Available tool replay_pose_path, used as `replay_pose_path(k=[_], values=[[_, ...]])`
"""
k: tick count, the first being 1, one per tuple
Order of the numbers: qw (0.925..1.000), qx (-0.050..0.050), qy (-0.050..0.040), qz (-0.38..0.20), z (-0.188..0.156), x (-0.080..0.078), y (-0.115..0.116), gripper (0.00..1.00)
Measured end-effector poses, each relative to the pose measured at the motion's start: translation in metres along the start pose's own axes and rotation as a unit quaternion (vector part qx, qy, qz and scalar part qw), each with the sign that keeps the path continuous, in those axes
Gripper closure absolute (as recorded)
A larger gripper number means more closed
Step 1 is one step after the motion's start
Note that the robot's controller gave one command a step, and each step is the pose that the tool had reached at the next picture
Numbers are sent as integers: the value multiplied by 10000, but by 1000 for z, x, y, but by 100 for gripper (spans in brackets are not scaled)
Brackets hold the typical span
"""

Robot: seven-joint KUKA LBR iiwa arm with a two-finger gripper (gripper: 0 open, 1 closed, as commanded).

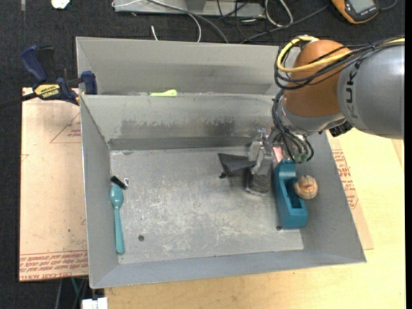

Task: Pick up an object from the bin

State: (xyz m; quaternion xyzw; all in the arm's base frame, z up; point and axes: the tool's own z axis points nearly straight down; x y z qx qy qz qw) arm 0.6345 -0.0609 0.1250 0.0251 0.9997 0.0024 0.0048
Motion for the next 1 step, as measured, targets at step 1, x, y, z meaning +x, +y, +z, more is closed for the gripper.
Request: replay_pose_path(k=[1], values=[[9988, -4, -2, -493, -76, 1, -4, 100]])
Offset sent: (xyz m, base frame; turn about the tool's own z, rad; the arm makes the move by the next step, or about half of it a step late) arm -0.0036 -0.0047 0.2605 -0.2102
